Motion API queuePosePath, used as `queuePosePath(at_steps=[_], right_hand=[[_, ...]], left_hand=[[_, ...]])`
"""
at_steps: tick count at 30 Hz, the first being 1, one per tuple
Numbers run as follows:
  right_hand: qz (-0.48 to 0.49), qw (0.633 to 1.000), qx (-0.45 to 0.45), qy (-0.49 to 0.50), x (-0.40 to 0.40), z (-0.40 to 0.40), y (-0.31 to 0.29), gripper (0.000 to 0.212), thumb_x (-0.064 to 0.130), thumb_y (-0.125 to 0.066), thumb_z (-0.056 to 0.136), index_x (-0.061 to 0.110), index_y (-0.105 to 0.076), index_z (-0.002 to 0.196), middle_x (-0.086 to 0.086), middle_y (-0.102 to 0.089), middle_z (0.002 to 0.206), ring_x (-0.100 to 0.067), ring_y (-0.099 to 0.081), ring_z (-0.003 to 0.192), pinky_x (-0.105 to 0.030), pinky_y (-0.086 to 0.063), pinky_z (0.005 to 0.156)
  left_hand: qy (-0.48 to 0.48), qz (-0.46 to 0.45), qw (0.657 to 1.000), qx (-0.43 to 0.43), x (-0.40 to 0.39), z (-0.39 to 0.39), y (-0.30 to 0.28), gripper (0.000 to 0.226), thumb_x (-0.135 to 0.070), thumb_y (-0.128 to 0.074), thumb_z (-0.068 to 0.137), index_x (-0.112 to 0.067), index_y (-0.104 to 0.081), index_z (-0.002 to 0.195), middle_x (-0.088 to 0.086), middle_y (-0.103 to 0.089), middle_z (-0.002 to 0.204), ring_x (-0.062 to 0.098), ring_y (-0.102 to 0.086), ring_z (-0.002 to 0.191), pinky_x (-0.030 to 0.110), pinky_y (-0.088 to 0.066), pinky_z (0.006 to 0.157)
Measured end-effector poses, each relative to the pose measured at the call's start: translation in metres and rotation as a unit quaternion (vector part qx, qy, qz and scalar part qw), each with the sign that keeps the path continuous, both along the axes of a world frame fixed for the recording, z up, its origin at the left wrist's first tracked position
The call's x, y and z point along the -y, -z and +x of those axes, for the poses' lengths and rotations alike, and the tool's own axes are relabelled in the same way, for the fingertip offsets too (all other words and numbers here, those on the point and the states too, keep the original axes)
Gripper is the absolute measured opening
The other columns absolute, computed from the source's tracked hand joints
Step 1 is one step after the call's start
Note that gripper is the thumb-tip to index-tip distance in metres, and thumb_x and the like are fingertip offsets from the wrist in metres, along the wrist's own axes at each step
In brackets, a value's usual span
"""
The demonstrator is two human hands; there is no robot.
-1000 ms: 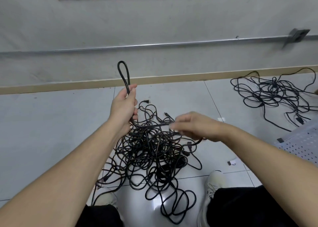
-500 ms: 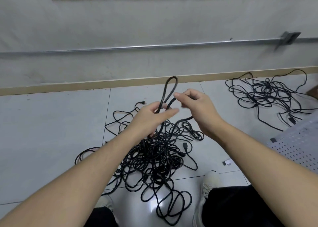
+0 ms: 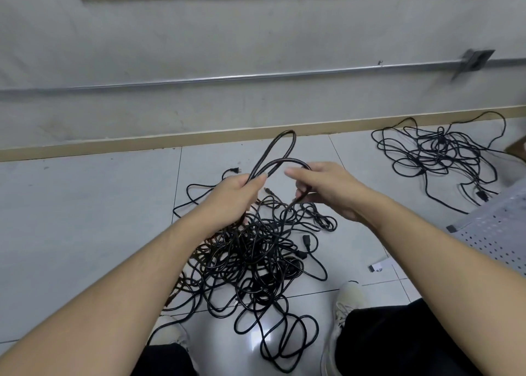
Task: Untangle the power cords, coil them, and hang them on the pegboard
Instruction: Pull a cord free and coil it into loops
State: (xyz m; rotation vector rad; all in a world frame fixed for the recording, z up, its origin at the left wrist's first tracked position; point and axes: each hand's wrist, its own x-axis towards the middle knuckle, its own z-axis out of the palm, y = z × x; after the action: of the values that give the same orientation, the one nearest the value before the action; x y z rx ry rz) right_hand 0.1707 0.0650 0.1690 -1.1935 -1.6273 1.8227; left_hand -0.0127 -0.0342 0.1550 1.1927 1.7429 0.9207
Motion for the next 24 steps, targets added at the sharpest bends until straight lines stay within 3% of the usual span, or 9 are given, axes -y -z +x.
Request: queuePosePath(at_steps=[3, 7, 10, 13, 16, 18, 20, 22, 24], right_hand=[[-0.011, 0.991, -0.117, 0.064, -0.001, -0.001, -0.003, 0.025, 0.032, -0.066, 0.096, 0.017, -0.065, 0.076, 0.004, -0.058, 0.069, -0.013, -0.056, 0.073, -0.030, -0.059, 0.075], [-0.033, 0.972, -0.165, 0.162, 0.004, -0.019, -0.003, 0.024, 0.040, -0.061, 0.100, 0.018, -0.058, 0.091, -0.001, -0.063, 0.098, -0.018, -0.067, 0.097, -0.045, -0.060, 0.089], [0.022, 0.976, -0.122, 0.182, 0.012, -0.027, -0.004, 0.026, 0.040, -0.051, 0.105, 0.014, -0.049, 0.100, -0.012, -0.068, 0.092, -0.021, -0.071, 0.071, -0.043, -0.061, 0.076], [0.029, 0.970, -0.133, 0.202, 0.012, -0.030, -0.004, 0.015, 0.032, -0.053, 0.106, 0.019, -0.045, 0.102, 0.000, -0.045, 0.064, -0.014, -0.052, 0.049, -0.035, -0.056, 0.058], [-0.055, 0.957, -0.161, 0.233, 0.003, -0.032, -0.007, 0.011, 0.017, -0.054, 0.105, 0.020, -0.044, 0.105, 0.006, -0.034, 0.052, -0.009, -0.028, 0.042, -0.022, -0.031, 0.040], [-0.119, 0.952, -0.178, 0.220, -0.002, -0.033, -0.012, 0.019, 0.013, -0.051, 0.105, 0.018, -0.042, 0.088, 0.008, -0.024, 0.049, -0.007, -0.019, 0.039, -0.019, -0.019, 0.035], [-0.175, 0.934, -0.230, 0.208, -0.004, -0.033, -0.015, 0.033, 0.012, -0.050, 0.105, 0.021, -0.035, 0.077, 0.009, -0.019, 0.048, -0.006, -0.015, 0.037, -0.018, -0.015, 0.032], [-0.201, 0.916, -0.286, 0.195, -0.005, -0.033, -0.017, 0.036, 0.014, -0.050, 0.105, 0.023, -0.033, 0.074, 0.009, -0.018, 0.047, -0.004, -0.015, 0.036, -0.017, -0.015, 0.030], [-0.204, 0.911, -0.310, 0.181, -0.005, -0.032, -0.018, 0.035, 0.015, -0.049, 0.105, 0.023, -0.034, 0.075, 0.010, -0.018, 0.047, -0.003, -0.015, 0.036, -0.016, -0.016, 0.029]], left_hand=[[0.027, -0.021, 0.999, 0.023, 0.002, -0.002, 0.003, 0.050, -0.053, -0.051, 0.103, -0.017, -0.046, 0.068, 0.001, -0.055, 0.060, 0.022, -0.055, 0.052, 0.032, -0.047, 0.062], [0.079, -0.032, 0.996, -0.017, -0.001, 0.015, -0.001, 0.050, -0.051, -0.048, 0.103, -0.018, -0.045, 0.067, 0.001, -0.057, 0.058, 0.019, -0.059, 0.051, 0.031, -0.048, 0.066], [0.107, -0.027, 0.993, -0.046, -0.002, 0.019, -0.001, 0.049, -0.048, -0.047, 0.105, -0.018, -0.046, 0.066, -0.004, -0.052, 0.056, 0.018, -0.052, 0.055, 0.030, -0.044, 0.065], [0.106, -0.026, 0.992, -0.060, -0.002, 0.016, 0.001, 0.047, -0.050, -0.048, 0.104, -0.020, -0.053, 0.069, -0.012, -0.048, 0.057, 0.013, -0.045, 0.059, 0.030, -0.036, 0.062], [0.084, -0.035, 0.995, -0.026, 0.001, 0.016, 0.005, 0.045, -0.054, -0.052, 0.101, -0.016, -0.067, 0.084, -0.011, -0.057, 0.069, 0.010, -0.050, 0.065, 0.030, -0.040, 0.066], [0.074, -0.038, 0.997, 0.004, 0.003, 0.019, 0.005, 0.038, -0.052, -0.054, 0.101, -0.018, -0.072, 0.100, -0.010, -0.062, 0.080, 0.008, -0.055, 0.072, 0.026, -0.043, 0.071], [0.074, -0.029, 0.995, 0.055, 0.005, 0.024, 0.003, 0.028, -0.047, -0.057, 0.102, -0.028, -0.075, 0.092, -0.016, -0.068, 0.084, 0.001, -0.060, 0.077, 0.024, -0.046, 0.076], [0.091, -0.029, 0.986, 0.136, 0.006, 0.032, 0.000, 0.035, -0.035, -0.057, 0.104, -0.027, -0.064, 0.070, -0.017, -0.074, 0.088, -0.002, -0.067, 0.085, 0.025, -0.048, 0.083], [0.130, -0.039, 0.970, 0.201, 0.007, 0.037, -0.002, 0.037, -0.024, -0.053, 0.106, -0.020, -0.048, 0.070, 0.000, -0.079, 0.099, 0.013, -0.074, 0.102, 0.027, -0.055, 0.093]])
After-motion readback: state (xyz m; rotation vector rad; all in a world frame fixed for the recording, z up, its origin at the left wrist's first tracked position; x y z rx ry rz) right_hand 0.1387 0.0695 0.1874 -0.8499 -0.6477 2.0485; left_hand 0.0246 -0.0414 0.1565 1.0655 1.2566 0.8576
